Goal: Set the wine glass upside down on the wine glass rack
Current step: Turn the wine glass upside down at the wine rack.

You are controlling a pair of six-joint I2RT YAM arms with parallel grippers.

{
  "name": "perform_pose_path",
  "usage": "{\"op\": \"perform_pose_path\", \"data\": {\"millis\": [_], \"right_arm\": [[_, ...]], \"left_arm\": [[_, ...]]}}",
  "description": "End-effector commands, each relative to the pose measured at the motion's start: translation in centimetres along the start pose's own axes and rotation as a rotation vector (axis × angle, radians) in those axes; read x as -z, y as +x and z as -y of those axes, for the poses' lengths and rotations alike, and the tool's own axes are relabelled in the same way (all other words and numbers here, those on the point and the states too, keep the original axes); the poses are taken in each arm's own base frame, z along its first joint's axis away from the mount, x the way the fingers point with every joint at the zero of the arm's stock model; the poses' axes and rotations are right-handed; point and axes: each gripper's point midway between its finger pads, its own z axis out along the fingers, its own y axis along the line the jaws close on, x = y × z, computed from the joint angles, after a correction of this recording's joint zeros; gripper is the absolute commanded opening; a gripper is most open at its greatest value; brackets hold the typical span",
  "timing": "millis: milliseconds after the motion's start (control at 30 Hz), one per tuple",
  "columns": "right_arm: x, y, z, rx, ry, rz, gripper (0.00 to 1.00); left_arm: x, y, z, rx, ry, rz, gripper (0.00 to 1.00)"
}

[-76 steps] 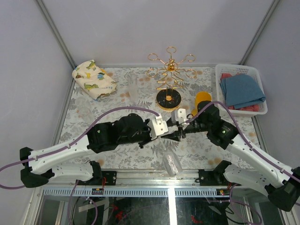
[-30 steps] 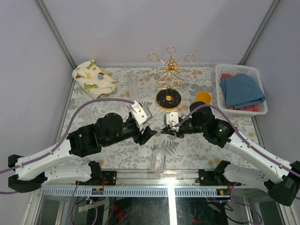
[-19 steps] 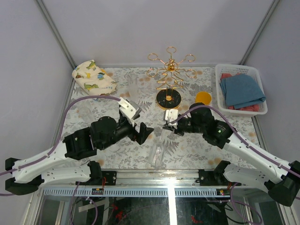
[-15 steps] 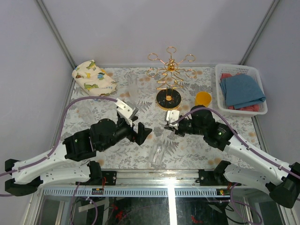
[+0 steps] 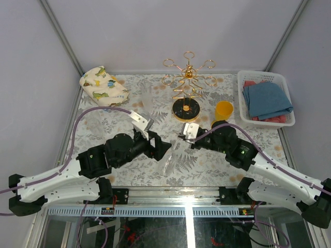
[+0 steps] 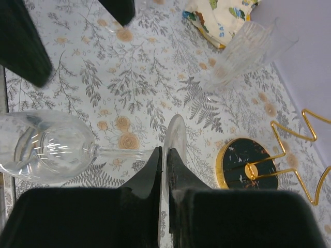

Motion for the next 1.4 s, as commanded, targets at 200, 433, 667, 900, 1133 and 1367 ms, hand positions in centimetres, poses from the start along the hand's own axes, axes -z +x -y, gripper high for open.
{"op": "perform_pose_path", "data": {"millis": [200, 433, 667, 900, 1133, 1367], "right_arm": [[1.5, -7.1, 1.7, 0.083, 0.124, 0.213, 0.00], [2.3, -8.3, 1.6, 0.099, 0.118, 0.251, 0.00], [2.7, -9.3, 1.5, 0.094, 0.115, 0.301, 0.00], [3.6, -10.4, 1.3, 0.083, 0.113, 0.352, 0.00], [4.1, -10.7, 0.6, 0.073, 0.085, 0.380, 0.00], [4.2, -11.1, 0.3, 0.052, 0.074, 0.415, 0.00]], "left_arm": [[-2.3, 0.3, 2.0, 0.040, 0.057, 0.003, 0.62], [-2.9, 0.8, 2.4, 0.050, 0.071, -0.013, 0.55], [-3.5, 1.5, 2.8, 0.058, 0.084, -0.027, 0.47], [-3.8, 2.2, 2.7, 0.060, 0.080, -0.035, 0.42], [-3.9, 1.9, 3.1, 0.057, 0.104, -0.029, 0.35], [-3.8, 1.6, 3.7, 0.054, 0.137, -0.019, 0.27]]}}
